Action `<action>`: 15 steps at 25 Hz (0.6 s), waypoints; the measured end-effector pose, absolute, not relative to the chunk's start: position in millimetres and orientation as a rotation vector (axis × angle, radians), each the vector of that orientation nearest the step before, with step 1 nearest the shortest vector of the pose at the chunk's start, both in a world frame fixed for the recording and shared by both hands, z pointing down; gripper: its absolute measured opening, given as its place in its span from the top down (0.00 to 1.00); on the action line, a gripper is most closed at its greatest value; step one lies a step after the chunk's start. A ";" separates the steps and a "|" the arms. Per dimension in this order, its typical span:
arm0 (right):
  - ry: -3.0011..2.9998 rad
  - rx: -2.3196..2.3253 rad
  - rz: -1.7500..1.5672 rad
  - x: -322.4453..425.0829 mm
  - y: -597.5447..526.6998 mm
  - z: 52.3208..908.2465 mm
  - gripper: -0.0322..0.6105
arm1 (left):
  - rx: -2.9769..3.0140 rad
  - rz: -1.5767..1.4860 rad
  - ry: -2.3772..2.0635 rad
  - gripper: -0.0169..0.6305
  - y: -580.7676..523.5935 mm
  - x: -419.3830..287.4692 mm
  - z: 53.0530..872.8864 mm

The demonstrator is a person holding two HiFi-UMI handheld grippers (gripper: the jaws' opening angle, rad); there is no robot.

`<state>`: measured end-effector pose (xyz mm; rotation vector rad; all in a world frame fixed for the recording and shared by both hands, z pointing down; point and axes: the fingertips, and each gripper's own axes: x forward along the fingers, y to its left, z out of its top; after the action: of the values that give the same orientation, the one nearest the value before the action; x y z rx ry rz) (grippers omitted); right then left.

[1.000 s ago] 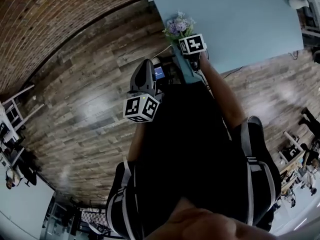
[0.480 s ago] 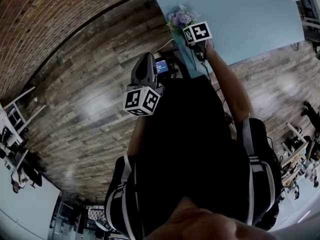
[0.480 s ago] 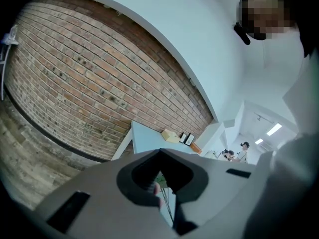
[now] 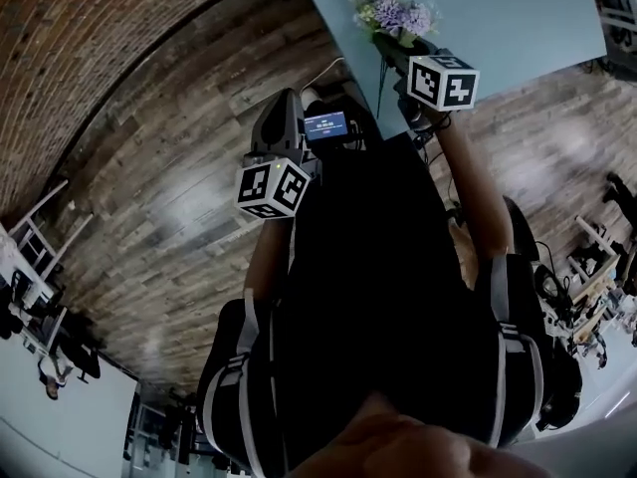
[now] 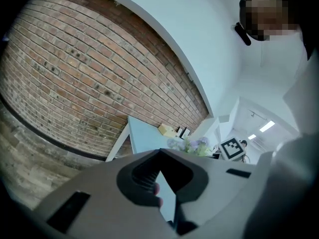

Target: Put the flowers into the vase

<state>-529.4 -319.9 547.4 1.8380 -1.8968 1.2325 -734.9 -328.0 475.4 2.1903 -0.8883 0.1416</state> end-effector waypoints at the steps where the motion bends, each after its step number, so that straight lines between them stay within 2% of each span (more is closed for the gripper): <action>1: -1.931 1.900 1.179 -528.8 -317.5 530.9 0.74 | 2.204 0.151 -0.869 0.93 -328.1 -730.7 476.3; 9: -2.106 2.269 0.826 -516.9 -267.3 425.7 0.74 | 2.273 0.154 -0.790 0.93 -308.1 -690.5 457.8; 15: -2.084 2.400 0.515 -489.8 -179.0 380.9 0.74 | 2.389 0.208 -0.641 0.93 -224.1 -629.0 434.1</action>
<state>-489.8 -179.0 380.9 2.3997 -2.0836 0.5155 -629.0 -224.1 434.1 2.3891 -0.6412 0.2076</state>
